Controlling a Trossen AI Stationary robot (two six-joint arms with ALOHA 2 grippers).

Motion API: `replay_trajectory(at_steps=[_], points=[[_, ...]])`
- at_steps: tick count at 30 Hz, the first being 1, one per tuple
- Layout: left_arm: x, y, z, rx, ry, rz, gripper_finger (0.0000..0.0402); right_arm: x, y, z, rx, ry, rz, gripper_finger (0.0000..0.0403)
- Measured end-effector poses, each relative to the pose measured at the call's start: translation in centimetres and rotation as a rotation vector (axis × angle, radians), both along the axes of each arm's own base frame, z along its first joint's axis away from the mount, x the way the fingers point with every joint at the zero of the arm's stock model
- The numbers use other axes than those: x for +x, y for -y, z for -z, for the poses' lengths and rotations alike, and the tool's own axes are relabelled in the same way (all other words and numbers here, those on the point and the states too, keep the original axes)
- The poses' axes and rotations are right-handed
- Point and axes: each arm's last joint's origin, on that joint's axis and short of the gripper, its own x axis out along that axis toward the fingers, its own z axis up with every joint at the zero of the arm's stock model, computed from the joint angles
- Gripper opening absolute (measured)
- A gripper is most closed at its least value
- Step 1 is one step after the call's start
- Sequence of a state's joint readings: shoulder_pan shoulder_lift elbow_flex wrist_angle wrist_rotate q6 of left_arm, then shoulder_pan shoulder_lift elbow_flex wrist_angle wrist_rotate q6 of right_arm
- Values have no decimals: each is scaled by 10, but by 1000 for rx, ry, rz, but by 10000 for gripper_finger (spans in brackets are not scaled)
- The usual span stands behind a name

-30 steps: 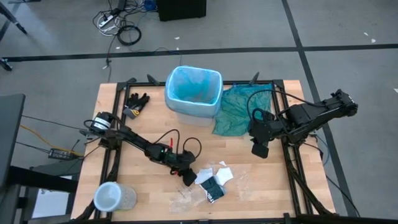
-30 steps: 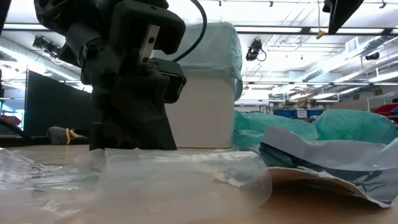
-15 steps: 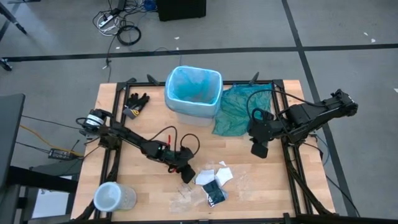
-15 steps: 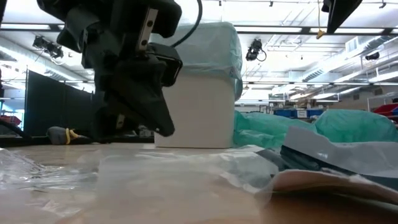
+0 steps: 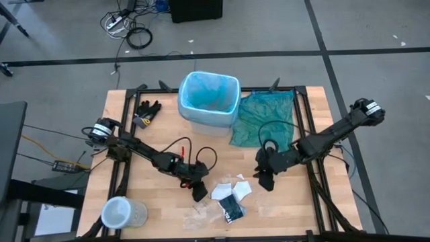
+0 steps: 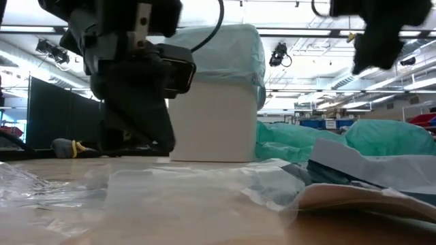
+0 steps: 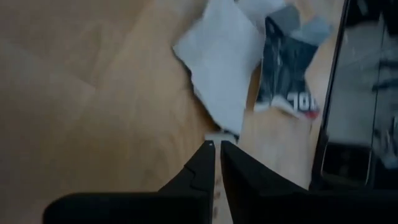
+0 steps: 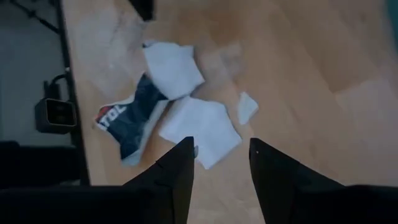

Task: Place trash/remove bag and relplace
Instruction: Put the transparent plastic into the trash bin

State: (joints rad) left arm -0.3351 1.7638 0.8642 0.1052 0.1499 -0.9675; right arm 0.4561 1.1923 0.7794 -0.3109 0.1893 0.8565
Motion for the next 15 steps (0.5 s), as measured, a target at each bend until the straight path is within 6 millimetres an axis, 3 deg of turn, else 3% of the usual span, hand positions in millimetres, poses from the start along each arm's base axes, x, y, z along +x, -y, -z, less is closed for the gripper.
replay_trajectory(at_steps=[5, 10, 15], points=[[-6, 1, 4, -34, -80, 107, 38, 1, 7, 37, -54, -93, 83, 144], [-13, 13, 4, -91, -118, 202, 38, 14, 1, 65, -53, -254, 36, 142], [-23, 19, -4, -47, -132, 227, 35, 17, -11, 81, -83, -406, 47, 142]])
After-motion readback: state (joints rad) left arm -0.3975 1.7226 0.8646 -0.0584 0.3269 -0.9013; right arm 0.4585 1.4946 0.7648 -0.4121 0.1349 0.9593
